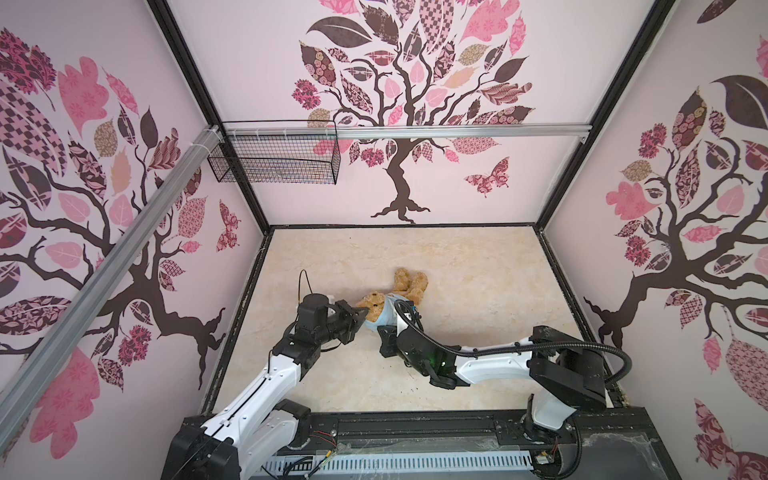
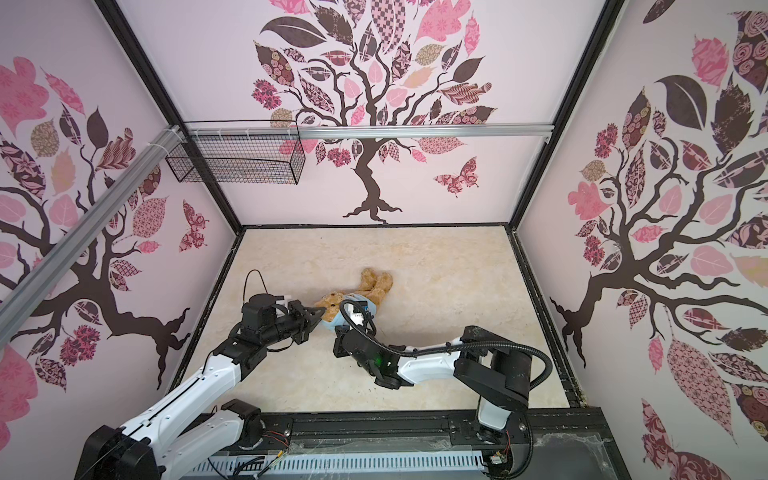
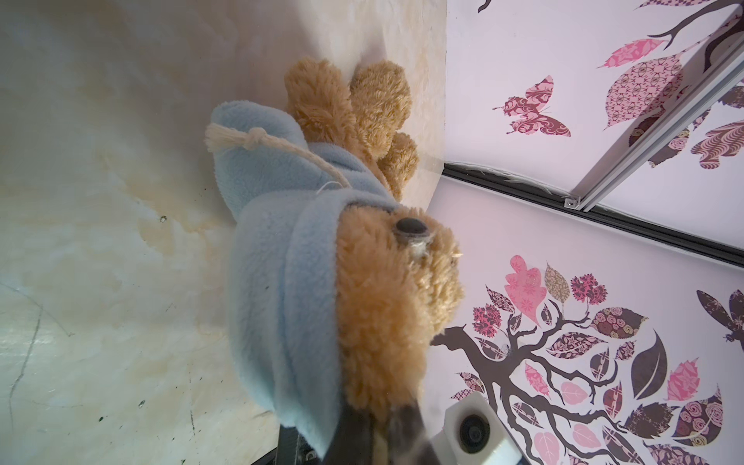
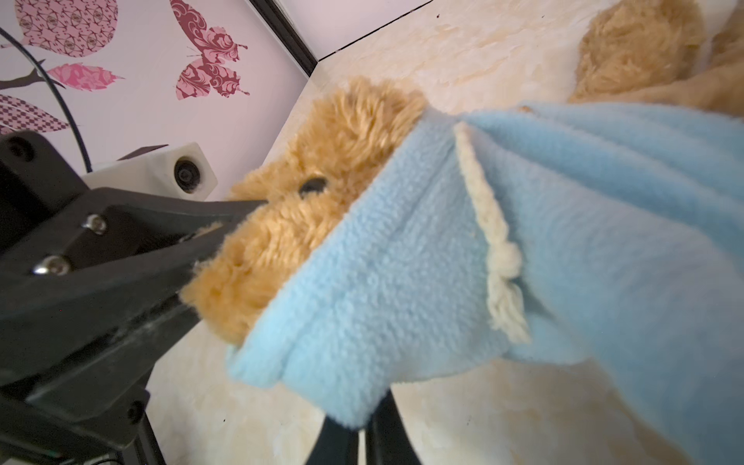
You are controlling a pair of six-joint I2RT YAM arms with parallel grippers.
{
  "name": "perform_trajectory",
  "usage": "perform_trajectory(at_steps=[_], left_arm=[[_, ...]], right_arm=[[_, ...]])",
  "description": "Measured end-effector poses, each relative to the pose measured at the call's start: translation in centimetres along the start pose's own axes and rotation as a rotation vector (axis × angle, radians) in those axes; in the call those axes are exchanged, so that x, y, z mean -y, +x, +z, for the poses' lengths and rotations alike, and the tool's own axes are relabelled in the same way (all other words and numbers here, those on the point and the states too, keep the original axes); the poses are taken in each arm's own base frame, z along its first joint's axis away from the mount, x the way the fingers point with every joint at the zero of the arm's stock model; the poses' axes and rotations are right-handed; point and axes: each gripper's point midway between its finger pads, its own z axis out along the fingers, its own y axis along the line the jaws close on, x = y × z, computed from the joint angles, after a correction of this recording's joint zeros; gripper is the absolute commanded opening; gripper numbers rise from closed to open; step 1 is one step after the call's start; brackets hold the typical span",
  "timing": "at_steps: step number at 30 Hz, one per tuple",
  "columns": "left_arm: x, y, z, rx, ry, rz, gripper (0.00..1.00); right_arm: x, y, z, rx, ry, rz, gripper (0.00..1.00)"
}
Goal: Dress the teddy bear
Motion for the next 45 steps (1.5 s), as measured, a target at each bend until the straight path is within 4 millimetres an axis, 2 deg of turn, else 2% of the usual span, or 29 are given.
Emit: perform_trajectory(at_steps=[6, 10, 15, 17, 19, 22, 26, 30, 33, 35, 39, 45], left_arm=[[-0.9, 1.0, 0.3, -0.046, -0.037, 0.005, 0.00], [-1.2, 1.4, 0.4, -0.071, -0.045, 0.004, 0.00], [-0.3, 1.0, 0.3, -0.063, -0.013, 0.019, 0.00], [-0.1, 1.1, 0.3, -0.065, -0.007, 0.027, 0.00], [0.0, 1.1, 0.3, -0.070, -0.003, 0.033, 0.00], [0.0, 1.2, 0.3, -0.072, 0.001, 0.037, 0.00], [0.3, 1.2, 0.3, -0.074, 0.010, 0.037, 0.00], [0.4, 1.2, 0.3, -0.073, 0.015, 0.031, 0.00], [0.5, 1.2, 0.3, -0.073, 0.018, 0.026, 0.00], [0.5, 1.2, 0.3, -0.073, 0.018, 0.024, 0.00], [0.5, 1.2, 0.3, -0.073, 0.019, 0.024, 0.00], [0.6, 1.2, 0.2, -0.071, 0.021, 0.023, 0.00]], right_arm=[[1.8, 0.7, -1.0, -0.018, -0.033, -0.003, 0.06], [3.1, 0.9, -1.7, -0.029, -0.040, -0.004, 0.11], [10.6, 3.2, -2.7, -0.110, 0.152, -0.063, 0.15], [12.3, 3.8, -3.2, -0.134, 0.194, -0.082, 0.18], [12.6, 4.2, -3.4, -0.149, 0.194, -0.104, 0.23], [11.5, 4.4, -3.7, -0.179, 0.133, -0.141, 0.34], [8.4, 4.3, -3.8, -0.191, 0.009, -0.152, 0.45], [4.3, 4.8, -4.1, -0.183, -0.095, -0.161, 0.49], [1.2, 3.9, -3.8, -0.139, -0.163, -0.133, 0.49], [0.2, 2.8, -3.3, -0.095, -0.175, -0.106, 0.47], [-0.1, 1.8, -2.1, -0.041, -0.155, -0.084, 0.42], [0.4, 1.4, -1.2, -0.002, -0.107, -0.072, 0.12]])
